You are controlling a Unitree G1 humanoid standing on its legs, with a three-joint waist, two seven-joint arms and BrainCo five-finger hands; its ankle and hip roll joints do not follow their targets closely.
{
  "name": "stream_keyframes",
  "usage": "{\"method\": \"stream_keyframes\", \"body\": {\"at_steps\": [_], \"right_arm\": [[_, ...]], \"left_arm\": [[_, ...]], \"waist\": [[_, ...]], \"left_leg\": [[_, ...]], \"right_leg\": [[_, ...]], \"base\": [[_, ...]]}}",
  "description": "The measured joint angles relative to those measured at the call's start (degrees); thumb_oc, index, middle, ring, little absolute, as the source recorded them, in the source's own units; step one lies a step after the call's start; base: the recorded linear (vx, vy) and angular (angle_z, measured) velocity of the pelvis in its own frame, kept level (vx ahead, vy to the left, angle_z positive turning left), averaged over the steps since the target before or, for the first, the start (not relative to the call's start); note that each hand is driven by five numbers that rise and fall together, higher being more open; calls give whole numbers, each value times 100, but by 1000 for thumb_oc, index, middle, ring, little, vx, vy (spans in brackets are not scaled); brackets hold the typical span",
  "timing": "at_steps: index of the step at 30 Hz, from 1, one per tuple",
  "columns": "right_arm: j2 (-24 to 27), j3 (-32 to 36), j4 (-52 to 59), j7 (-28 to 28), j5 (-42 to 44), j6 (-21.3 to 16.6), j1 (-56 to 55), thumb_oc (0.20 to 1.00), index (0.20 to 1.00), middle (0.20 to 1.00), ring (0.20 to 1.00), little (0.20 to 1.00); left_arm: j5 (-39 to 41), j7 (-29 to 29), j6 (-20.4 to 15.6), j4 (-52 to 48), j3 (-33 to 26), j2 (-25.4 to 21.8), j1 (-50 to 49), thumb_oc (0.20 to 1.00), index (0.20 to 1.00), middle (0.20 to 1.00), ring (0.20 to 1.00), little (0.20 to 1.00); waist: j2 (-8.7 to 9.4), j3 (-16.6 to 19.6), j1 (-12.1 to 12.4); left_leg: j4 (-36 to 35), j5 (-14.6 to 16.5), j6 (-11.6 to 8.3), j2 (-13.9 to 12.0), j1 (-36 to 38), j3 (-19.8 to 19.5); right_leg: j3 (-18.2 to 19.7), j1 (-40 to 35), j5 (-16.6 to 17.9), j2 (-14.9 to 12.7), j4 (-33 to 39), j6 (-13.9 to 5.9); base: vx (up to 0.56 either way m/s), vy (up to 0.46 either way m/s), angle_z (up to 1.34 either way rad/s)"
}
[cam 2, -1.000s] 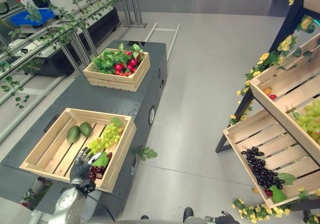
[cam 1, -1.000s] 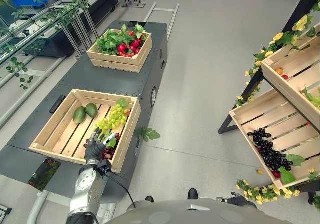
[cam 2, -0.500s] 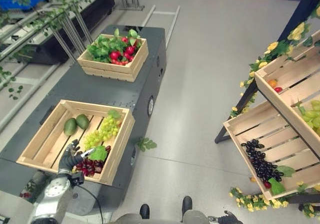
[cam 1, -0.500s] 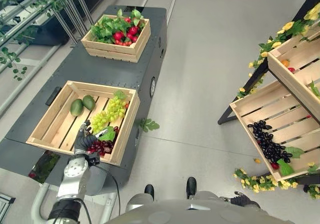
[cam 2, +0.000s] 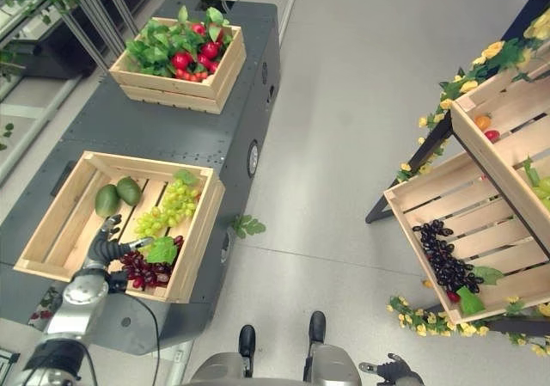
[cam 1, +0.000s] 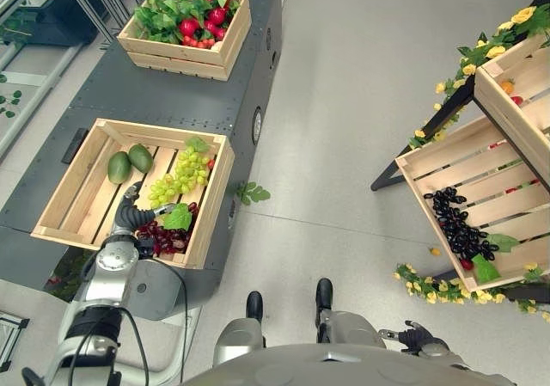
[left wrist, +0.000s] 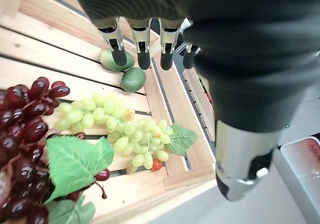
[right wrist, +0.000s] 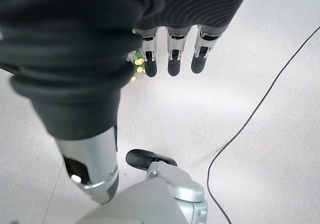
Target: Pick up the fruits from the basket on one side to the basket on the other side
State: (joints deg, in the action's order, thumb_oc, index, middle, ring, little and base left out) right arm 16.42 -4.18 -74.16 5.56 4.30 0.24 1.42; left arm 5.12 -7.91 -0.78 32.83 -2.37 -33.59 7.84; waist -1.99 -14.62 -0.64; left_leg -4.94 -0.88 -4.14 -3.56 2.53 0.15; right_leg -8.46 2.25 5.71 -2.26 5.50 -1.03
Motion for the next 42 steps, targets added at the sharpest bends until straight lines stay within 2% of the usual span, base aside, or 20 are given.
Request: {"method": "stream_keyframes", "body": {"at_steps": [3, 11, 16, 22, 26, 42], "right_arm": [[35, -25, 1, -1, 87, -2, 175, 1000, 1000, 1000, 1000, 1000], [35, -105, 3, -2, 97, -34, 379, 1000, 1000, 1000, 1000, 1000], [39, -150, 15, -1, 205, -109, 546, 1000, 1000, 1000, 1000, 1000], [31, -283, 23, -1, 209, -117, 607, 1000, 1000, 1000, 1000, 1000], [28, -351, 124, 0, 217, -126, 670, 1000, 1000, 1000, 1000, 1000], [32, -588, 354, 17, 439, -243, 847, 1000, 1000, 1000, 1000, 1000]], "left_arm": [[-161, 4, 22, 227, 201, -318, 493, 1000, 1000, 1000, 1000, 1000], [-357, 5, 45, 665, 735, -572, 1286, 1000, 1000, 1000, 1000, 1000], [-447, 5, 47, 946, 1019, -787, 1725, 1000, 1000, 1000, 1000, 1000], [-656, 5, 50, 1188, 1366, -860, 2252, 1000, 1000, 1000, 1000, 1000], [-858, 2, 53, 1347, 1680, -1046, 2558, 1000, 1000, 1000, 1000, 1000], [-887, -2, 84, 2084, 2165, -1142, 3538, 1000, 1000, 1000, 1000, 1000]], "waist": [[29, -217, -11], [60, -352, -16], [148, -439, -174], [195, -513, -190], [288, -644, -298], [351, -925, -335]], "left_leg": [[0, -63, -8, 7, -171, 2], [3, -126, -20, 41, -565, 15], [5, -131, -15, 54, -726, 73], [5, -132, -14, 58, -905, 128], [10, -134, -14, 65, -996, 133], [33, -144, -2, 81, -1344, 141]], "right_leg": [[2, 175, 49, -2, -20, -6], [12, 574, 133, -1, -30, 35], [49, 759, 163, -6, -30, 44], [102, 965, 186, -3, -31, 54], [111, 1052, 200, -10, -31, 55], [122, 1396, 245, -35, -33, 60]], "base": [[-97, 13, -2], [-57, 11, -1], [-34, 16, -3], [-33, 11, -6], [0, 0, 0], [0, 1, 0]]}}
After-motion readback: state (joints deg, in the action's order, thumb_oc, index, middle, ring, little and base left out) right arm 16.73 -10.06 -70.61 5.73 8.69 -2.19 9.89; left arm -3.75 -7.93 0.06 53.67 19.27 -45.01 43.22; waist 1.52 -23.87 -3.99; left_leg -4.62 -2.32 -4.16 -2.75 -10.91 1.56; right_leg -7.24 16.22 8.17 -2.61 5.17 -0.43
